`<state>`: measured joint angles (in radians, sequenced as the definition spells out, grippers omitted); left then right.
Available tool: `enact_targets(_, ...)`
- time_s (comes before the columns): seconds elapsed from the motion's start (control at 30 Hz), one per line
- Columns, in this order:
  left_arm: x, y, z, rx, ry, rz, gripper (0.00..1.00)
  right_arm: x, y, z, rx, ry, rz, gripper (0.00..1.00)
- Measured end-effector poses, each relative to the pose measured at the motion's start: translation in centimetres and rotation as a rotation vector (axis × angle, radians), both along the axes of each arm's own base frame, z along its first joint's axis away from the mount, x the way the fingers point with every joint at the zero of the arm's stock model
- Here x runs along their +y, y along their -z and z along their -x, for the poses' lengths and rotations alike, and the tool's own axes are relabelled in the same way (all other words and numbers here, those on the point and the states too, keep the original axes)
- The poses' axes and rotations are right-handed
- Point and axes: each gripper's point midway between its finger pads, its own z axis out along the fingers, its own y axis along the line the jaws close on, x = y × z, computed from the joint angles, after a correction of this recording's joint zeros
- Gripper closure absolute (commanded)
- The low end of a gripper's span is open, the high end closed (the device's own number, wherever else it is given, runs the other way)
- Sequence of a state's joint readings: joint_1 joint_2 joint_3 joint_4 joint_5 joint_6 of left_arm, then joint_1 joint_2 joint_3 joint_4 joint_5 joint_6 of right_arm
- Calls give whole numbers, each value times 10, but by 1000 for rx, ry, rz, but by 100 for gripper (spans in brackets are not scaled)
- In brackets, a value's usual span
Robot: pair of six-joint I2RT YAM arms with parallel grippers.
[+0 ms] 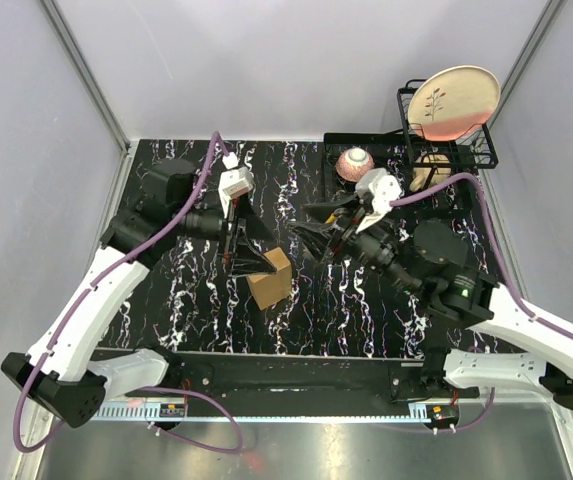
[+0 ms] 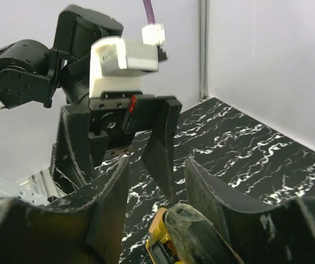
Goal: Unpack the express box
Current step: Adjust the knife.
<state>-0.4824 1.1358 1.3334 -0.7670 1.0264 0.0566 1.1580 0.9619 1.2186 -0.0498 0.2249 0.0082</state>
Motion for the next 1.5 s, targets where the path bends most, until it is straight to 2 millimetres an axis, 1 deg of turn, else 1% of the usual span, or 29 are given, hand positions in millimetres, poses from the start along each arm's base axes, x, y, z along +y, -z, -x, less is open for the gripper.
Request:
enact_targets(0.07,-5,-17,5,-9,45,68,1,11,7,-1,31,-20,-13,100)
enact_targets(0.13,-9,-31,9,-4,85,123,1,17,13,1,57,-44,-42,100)
enact_targets(0.23,-13,-48,15,-2,135,188,1,20,13,3,92,-61,-106,100)
enact_targets(0.43,-12,-61,25,0,194,239,1,21,-1,6,142,-95,-288,100)
enact_targets(0.57,-11,-68,30,3,212,262,1,25,-10,4,172,-102,-388,100)
enact_targets(0.63,-11,-71,31,-1,214,267,4,29,-12,2,182,-112,-421,100)
enact_targets(0.7,-11,-74,32,-8,215,275,10,35,-13,1,193,-122,-444,100)
enact_targets(0.73,-11,-75,32,-8,214,278,18,39,-12,0,199,-126,-452,100)
enact_targets(0.8,-11,-78,32,-12,215,283,26,46,-9,-3,213,-132,-458,100)
enact_targets(0.83,-12,-79,33,-12,217,285,37,50,-7,-4,220,-134,-459,100)
enact_targets(0.97,-14,-80,35,-16,226,290,59,57,-5,-6,223,-141,-470,100)
enact_targets(1.1,-17,-75,39,-15,237,282,61,55,-14,-5,205,-150,-502,100)
enact_targets(1.13,-18,-74,40,-15,239,279,64,54,-16,-5,199,-151,-511,100)
enact_targets(1.2,-18,-72,41,-11,242,274,88,53,-19,-4,190,-152,-517,100)
enact_targets(1.23,-18,-71,41,-7,241,271,98,53,-20,-4,186,-153,-519,100)
enact_targets(1.27,-19,-69,40,-13,232,268,100,53,-20,-3,183,-157,-520,100)
enact_targets(1.37,-21,-65,32,-15,192,255,100,53,-23,-1,170,-169,-522,100)
enact_targets(1.47,-21,-66,32,-13,186,249,100,53,-22,-1,170,-169,-513,100)
enact_targets(1.5,-20,-67,32,-14,186,248,100,52,-21,0,171,-171,-506,96)
